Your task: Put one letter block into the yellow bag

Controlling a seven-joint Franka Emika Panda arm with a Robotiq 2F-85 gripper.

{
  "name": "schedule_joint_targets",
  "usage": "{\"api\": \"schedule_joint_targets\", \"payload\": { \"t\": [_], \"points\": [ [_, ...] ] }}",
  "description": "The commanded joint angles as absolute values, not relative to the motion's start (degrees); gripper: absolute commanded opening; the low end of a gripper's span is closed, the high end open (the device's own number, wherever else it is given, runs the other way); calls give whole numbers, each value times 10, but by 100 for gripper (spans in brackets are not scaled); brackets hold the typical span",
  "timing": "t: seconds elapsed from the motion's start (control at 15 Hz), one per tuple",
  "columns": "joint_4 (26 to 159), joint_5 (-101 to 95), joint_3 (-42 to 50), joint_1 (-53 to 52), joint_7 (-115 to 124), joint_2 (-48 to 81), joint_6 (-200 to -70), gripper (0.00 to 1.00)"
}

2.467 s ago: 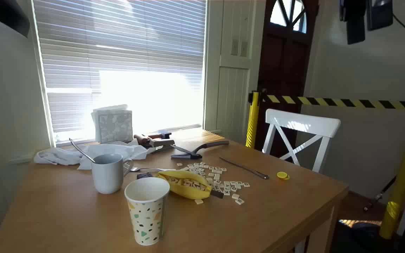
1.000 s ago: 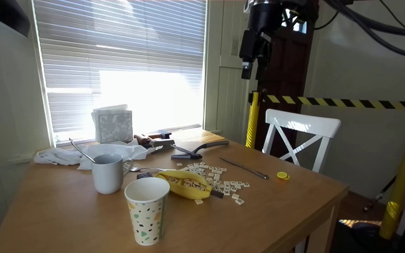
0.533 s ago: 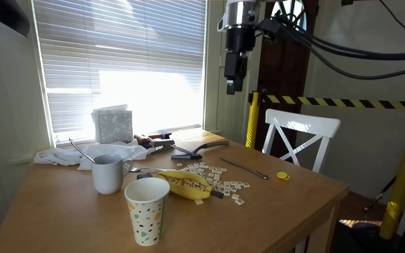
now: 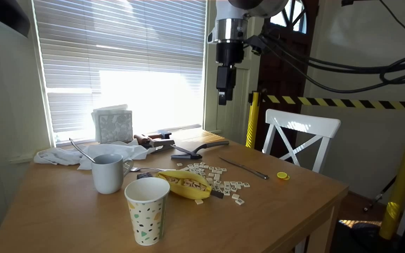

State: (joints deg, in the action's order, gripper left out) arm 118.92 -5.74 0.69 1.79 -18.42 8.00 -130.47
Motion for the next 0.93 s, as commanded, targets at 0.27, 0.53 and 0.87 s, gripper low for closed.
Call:
{"api": "schedule_joint_targets", "payload": {
  "t": [0.27, 0.53, 0.87],
  "points": [
    [1154, -36, 11, 34, -200, 137, -1340, 100],
    [1103, -25, 8, 47, -201, 201, -1355, 100],
    [1035, -30, 13, 62, -177, 287, -1375, 100]
  ]
}}
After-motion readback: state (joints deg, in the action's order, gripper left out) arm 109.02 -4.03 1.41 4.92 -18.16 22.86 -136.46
